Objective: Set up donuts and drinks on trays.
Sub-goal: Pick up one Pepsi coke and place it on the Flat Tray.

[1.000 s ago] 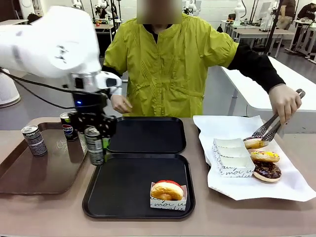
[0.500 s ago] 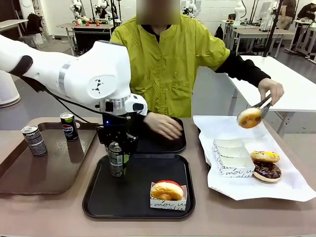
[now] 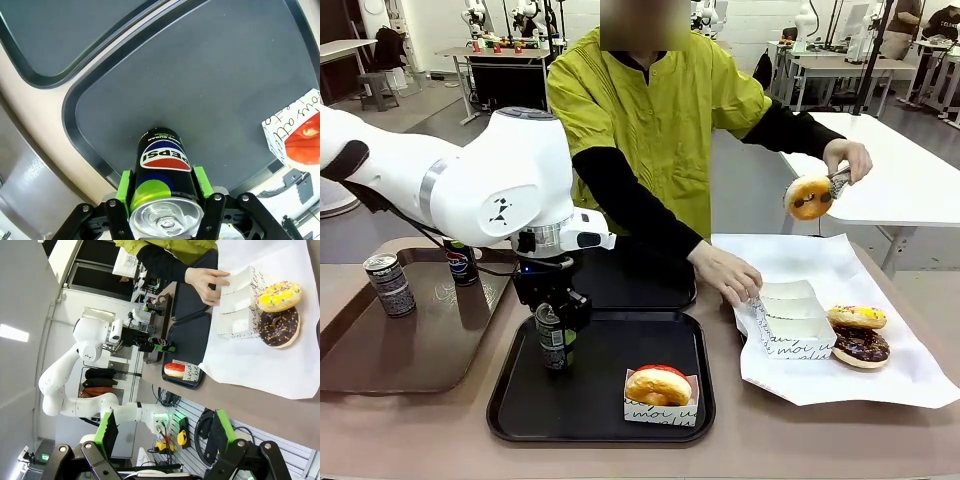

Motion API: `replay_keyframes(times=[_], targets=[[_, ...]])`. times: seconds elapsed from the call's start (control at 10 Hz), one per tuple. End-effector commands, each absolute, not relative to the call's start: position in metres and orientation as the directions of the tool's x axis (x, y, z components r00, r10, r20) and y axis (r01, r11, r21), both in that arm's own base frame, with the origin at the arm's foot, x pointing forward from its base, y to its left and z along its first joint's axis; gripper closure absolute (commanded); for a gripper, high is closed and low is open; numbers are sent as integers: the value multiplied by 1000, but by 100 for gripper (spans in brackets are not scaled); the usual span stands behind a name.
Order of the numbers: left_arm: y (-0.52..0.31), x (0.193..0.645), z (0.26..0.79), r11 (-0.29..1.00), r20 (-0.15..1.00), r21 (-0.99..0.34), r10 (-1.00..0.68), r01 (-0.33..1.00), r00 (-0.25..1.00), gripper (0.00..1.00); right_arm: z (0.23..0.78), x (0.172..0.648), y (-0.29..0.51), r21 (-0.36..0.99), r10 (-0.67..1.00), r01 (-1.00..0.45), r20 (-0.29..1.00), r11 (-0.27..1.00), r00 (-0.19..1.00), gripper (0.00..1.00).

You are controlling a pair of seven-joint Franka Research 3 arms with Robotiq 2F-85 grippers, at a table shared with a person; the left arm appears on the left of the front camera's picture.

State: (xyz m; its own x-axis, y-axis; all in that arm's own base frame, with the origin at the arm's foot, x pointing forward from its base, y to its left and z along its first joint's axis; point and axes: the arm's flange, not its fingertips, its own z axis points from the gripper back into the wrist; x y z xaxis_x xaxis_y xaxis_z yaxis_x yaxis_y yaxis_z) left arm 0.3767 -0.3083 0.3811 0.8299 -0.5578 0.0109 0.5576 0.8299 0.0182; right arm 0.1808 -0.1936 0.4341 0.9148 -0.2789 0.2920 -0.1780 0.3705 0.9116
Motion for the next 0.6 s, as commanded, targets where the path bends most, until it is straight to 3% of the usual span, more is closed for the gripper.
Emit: replay_keyframes(times=[0.0,0.1,0.2,0.5], targets=[[-301,370,381,824,49,3,-566,567,823,41,435,184,-195,912,-287,-201,312,357,906,0],[-300,372,379,825,45,3,-565,565,824,41,435,184,-195,912,-287,-201,312,357,906,0],[-300,373,379,833,33,-9,-553,554,832,0,435,184,-195,912,-287,-201,312,357,906,0],[-300,372,384,834,32,-30,-550,550,835,0,435,184,-195,912,-287,-201,312,357,906,0]])
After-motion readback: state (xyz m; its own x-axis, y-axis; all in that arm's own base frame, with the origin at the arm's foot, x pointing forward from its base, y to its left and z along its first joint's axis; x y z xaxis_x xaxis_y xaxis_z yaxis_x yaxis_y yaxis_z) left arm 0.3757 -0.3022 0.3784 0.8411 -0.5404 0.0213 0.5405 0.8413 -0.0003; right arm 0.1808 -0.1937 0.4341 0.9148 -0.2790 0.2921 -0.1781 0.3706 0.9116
